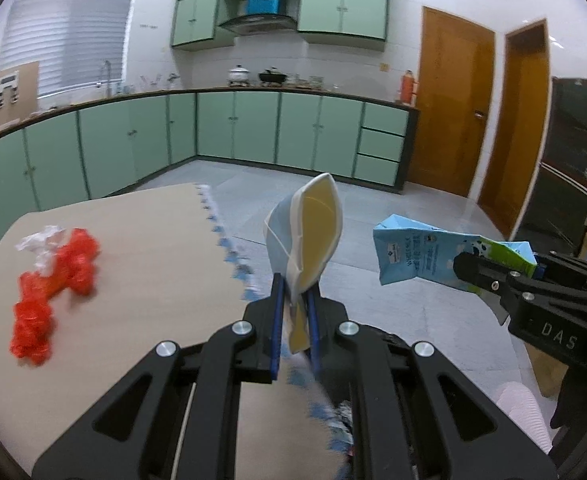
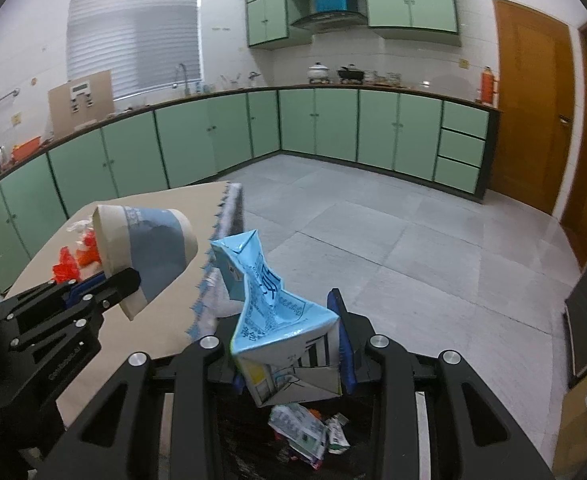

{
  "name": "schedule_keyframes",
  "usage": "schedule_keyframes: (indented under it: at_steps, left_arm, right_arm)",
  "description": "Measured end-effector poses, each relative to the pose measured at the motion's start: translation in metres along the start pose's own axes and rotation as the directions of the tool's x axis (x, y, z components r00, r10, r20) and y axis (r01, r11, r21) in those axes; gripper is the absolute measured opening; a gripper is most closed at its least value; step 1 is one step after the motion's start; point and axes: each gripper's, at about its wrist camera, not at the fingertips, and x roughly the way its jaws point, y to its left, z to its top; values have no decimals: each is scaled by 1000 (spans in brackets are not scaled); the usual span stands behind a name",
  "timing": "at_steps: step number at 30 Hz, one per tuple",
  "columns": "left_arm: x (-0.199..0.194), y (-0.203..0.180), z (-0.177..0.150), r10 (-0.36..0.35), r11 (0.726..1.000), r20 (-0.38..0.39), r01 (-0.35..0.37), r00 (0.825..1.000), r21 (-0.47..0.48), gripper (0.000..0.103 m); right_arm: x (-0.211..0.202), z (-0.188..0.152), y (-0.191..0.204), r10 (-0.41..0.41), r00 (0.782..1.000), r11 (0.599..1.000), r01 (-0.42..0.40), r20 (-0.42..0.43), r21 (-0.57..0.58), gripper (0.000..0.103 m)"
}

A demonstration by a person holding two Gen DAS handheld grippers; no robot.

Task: Collect trash
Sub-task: 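Carry the cup and carton to the black bin and release both, then move both tools back over the red bags on the table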

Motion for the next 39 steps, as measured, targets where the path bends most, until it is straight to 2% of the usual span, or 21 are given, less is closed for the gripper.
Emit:
schedule_keyframes:
  at_steps: [6, 17, 21, 23, 25, 27, 29, 32, 34, 39]
  left_arm:
    - [33, -31, -9, -53, 997, -72, 56, 996, 43, 10]
    - [80, -52, -19, -59, 995, -145, 70, 988, 73, 11]
    - [91, -54, -22, -59, 994, -177, 74, 982, 75, 30]
    - [95, -55, -22, -66, 994, -188, 81, 980, 71, 35]
    - [96, -54, -21, -72, 994, -187, 86, 980, 66, 47]
    - [95, -51, -21, -64, 994, -181, 78, 981, 70, 47]
    - [94, -47, -19, -60, 996, -180, 72, 982, 59, 47]
    - [90, -37, -14, -47, 998, -171, 54, 984, 31, 48]
    - [87, -31, -11, -32, 999, -159, 35, 987, 15, 52]
    - [66, -7, -3, 32, 999, -98, -33, 995, -5, 66]
  right_arm:
    - [10, -14, -34, -47, 998, 997, 49, -37, 57, 34]
    - [51, -33, -64, -63, 990, 992, 76, -126, 97, 34]
    - [60, -38, -71, -69, 985, 992, 84, -159, 90, 35]
    - [66, -41, -74, -67, 983, 992, 84, -173, 96, 37]
    - [71, -44, -79, -58, 980, 990, 81, -191, 116, 45]
    - [75, -48, -83, -55, 977, 987, 84, -205, 137, 48]
    - [77, -50, -85, -64, 976, 985, 96, -209, 143, 59]
    - [76, -50, -85, -69, 976, 984, 100, -206, 148, 65]
    - [72, -47, -82, -79, 979, 983, 108, -189, 149, 77]
    - [55, -32, -63, -109, 989, 987, 120, -100, 105, 94]
